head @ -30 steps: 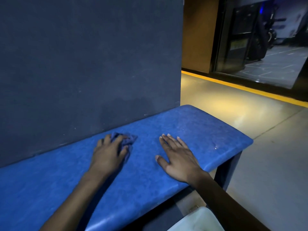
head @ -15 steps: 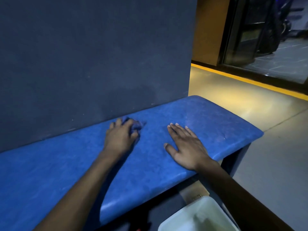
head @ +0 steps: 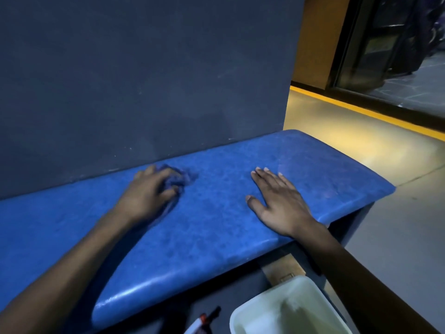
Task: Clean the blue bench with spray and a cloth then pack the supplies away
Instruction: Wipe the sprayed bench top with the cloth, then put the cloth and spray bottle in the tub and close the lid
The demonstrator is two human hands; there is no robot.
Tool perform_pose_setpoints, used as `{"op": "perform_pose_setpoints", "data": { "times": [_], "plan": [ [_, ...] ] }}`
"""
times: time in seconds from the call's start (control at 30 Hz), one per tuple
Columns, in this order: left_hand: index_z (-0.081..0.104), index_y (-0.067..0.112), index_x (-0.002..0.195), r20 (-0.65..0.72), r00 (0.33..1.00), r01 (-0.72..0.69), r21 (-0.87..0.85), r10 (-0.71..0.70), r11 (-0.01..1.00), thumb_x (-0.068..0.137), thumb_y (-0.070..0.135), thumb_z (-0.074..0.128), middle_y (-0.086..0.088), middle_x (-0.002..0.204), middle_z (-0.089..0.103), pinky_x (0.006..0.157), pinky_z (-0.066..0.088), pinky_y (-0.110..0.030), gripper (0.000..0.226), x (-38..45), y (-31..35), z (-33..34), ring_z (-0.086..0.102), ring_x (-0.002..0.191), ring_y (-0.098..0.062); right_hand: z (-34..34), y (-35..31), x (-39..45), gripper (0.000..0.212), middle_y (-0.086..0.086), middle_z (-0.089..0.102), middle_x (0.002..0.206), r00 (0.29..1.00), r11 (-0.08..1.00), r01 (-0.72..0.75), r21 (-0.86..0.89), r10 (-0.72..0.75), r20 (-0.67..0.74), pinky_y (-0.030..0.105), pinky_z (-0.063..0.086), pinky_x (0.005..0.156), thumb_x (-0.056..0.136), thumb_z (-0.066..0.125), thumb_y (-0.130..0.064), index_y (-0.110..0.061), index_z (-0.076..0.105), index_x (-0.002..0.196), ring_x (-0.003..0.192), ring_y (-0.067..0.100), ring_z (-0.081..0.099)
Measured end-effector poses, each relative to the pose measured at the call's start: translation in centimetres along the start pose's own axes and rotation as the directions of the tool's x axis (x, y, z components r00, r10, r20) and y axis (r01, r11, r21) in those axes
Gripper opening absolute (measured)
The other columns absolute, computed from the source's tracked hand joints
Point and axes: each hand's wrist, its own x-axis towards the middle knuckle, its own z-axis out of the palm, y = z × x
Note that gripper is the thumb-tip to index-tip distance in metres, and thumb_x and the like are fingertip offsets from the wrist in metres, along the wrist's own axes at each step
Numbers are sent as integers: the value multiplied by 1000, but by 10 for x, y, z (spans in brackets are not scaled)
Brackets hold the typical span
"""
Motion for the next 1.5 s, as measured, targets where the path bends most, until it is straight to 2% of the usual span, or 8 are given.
{"op": "perform_pose_setpoints", "data": {
  "times": [0.13,0.47,0.67,0.83,0.93,1.03,1.3,1.5],
  "plan": [
    [57,17,109,-52,957,290,99,-286,952,86,53,42,-22,120,56,95,40,-47,45,51,-10,11,52,115,-45,2,0,1,90,-7,13,168,1000,1000,-13,-12,13,1,31,-2,125,83,7,-68,-22,17,160,154,7,2],
    [61,44,127,46,996,-80,-48,82,996,84,60,47,-1,126,59,105,43,-44,48,-3,73,33,53,120,-30,-3,-3,1,72,-3,19,167,1000,999,-16,-35,17,12,31,2,124,98,32,-58,-21,24,158,154,11,10],
    [71,35,111,-169,985,6,-151,-31,989,83,41,50,8,122,72,103,45,-39,35,-14,110,14,59,120,-27,-19,-15,-3,67,5,26,165,998,998,-19,-63,23,64,38,15,123,100,34,-54,-15,31,156,152,21,21],
    [74,26,124,-453,857,-377,-230,244,897,93,24,69,-4,141,61,111,35,-30,32,-92,169,21,54,127,-28,-55,0,-43,53,10,54,144,996,990,-53,130,61,-59,39,40,107,94,33,-43,-17,62,130,133,28,49],
    [79,20,121,-444,746,-596,-114,496,795,92,17,76,-10,141,64,114,41,-45,29,-141,178,73,57,128,-36,-67,35,-96,36,5,63,129,946,986,-43,162,92,-310,34,41,104,99,47,-34,-17,65,125,123,22,56],
    [80,22,116,-343,716,-679,-146,607,719,94,16,71,-9,136,69,112,45,-45,25,-167,181,154,62,126,-36,-59,63,-147,26,0,63,127,915,988,-64,138,113,-386,30,41,102,101,52,-25,-20,66,121,120,17,56],
    [78,18,113,204,860,-386,-339,468,858,95,33,50,-8,127,71,93,57,-47,37,-215,169,314,67,116,-33,28,87,-220,24,3,65,121,990,999,12,39,-6,-138,37,47,94,98,55,-17,-16,67,119,114,27,60],
    [70,27,120,-31,992,-123,-535,126,836,103,30,57,2,116,74,93,54,-34,21,-242,126,268,67,104,-20,73,51,-204,34,-2,61,129,957,978,195,72,-205,205,38,54,91,99,49,-36,-25,60,129,114,19,59]
  ]
}}
